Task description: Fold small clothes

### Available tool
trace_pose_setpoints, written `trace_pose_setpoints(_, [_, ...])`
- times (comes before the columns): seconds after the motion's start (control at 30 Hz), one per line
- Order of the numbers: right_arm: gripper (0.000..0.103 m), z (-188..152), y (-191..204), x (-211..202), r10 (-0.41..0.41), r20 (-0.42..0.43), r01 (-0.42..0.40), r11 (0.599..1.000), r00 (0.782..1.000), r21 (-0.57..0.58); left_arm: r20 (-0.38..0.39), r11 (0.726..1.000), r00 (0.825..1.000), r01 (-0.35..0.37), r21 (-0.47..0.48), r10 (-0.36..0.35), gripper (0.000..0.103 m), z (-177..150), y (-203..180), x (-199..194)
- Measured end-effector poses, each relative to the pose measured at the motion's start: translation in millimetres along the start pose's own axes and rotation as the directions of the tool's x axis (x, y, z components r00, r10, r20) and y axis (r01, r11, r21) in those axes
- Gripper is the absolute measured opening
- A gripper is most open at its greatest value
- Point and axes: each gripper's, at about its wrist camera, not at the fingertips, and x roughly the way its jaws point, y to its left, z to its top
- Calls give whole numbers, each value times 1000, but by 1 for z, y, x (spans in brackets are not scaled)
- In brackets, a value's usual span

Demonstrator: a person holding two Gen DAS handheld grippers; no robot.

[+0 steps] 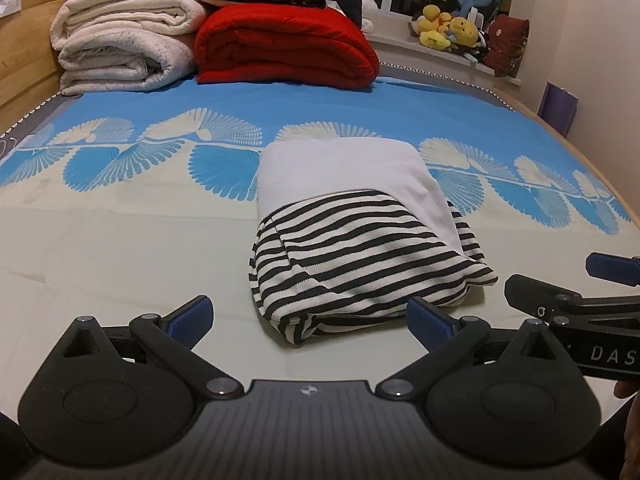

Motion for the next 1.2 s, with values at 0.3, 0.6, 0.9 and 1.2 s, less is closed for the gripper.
trace_pose_setpoints(0.3, [99,0,2,1,2,-7,-2,1000,1000,1,-1,1000,1000,-1,-3,1,103,1,2,0])
trace_pose_setpoints(0.6, [99,-1,4,2,3,-13,-3,1000,1000,-2,-3,1000,1000,-3,-4,3,103,0,5,1])
trace_pose_setpoints(0.9, [99,-1,4,3,4,-14,-4,1000,1000,-1,-5,1000,1000,-3,-3,3,103,0,6,2])
trace_pose_setpoints(1.2, [99,-1,4,3,4,-14,-4,1000,1000,-2,-7,1000,1000,-2,-4,2,103,0,6,2])
